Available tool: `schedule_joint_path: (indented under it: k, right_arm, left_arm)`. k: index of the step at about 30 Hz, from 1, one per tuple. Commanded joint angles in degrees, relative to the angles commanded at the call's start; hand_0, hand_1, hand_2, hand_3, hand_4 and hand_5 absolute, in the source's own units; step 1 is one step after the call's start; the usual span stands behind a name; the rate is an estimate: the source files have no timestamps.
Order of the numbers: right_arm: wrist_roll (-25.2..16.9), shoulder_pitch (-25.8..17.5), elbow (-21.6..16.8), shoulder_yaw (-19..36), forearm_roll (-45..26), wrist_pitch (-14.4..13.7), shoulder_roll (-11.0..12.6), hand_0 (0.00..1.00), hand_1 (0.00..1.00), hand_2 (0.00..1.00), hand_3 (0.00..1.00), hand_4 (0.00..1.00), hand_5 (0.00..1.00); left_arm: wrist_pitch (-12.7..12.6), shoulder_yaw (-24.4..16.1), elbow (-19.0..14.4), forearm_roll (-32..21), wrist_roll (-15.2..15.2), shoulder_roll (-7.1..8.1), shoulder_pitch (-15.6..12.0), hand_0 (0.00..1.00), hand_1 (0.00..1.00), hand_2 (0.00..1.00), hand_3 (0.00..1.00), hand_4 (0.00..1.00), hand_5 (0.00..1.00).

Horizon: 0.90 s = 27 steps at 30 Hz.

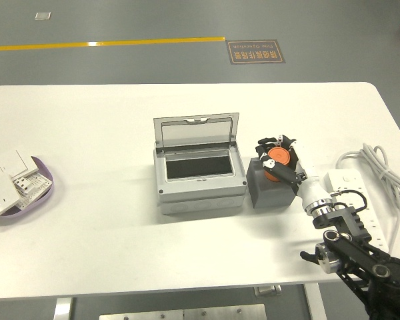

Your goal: Pick up the cylinder from the cube,place it in the box,flap close box

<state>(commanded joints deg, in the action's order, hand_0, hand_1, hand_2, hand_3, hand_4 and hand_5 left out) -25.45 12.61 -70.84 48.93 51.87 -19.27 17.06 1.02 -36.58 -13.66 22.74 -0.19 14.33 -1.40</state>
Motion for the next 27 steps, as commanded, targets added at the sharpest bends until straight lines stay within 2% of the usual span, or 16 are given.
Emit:
schedule_joint_path:
  k: [4, 5, 10, 11, 27]
  right_arm:
    - [0.0, 0.0, -0.2, 0.1, -0.1, 0.2, 0.0, 0.569, 0.555, 0.483, 0.509, 0.625, 0.064]
    - [0.0, 0.0, -0.3, 0.1, -0.1, 0.2, 0.0, 0.522, 0.546, 0.481, 0.507, 0.683, 0.126]
    - [0.1, 0.1, -0.1, -0.2, 0.2, 0.4, 0.0, 0.522, 0.546, 0.481, 0.507, 0.683, 0.126]
    - [0.1, 0.0, 0.0, -0.3, 0.2, 0.4, 0.0, 0.519, 0.547, 0.476, 0.503, 0.724, 0.146]
    - [0.6, 0.4, 1.8, -1.5, 0.7, -0.2, -0.2, 0.517, 0.547, 0.475, 0.504, 0.734, 0.156]
  left_arm:
    - [0.0, 0.2, 0.1, -0.2, 0.0, -0.05, -0.1, 0.606, 0.642, 0.655, 0.692, 0.814, 0.244]
    - [0.0, 0.2, 0.1, -0.2, 0.0, -0.06, -0.1, 0.603, 0.642, 0.654, 0.689, 0.813, 0.243]
    - [0.0, 0.3, 0.1, -0.3, 0.0, -0.11, 0.0, 0.603, 0.642, 0.654, 0.689, 0.813, 0.243]
    - [0.0, 0.3, 0.1, -0.2, 0.0, -0.1, 0.0, 0.603, 0.641, 0.653, 0.691, 0.812, 0.242]
    - [0.1, 0.0, 0.0, 0.1, -0.1, -0.08, 0.1, 0.602, 0.641, 0.651, 0.688, 0.811, 0.243]
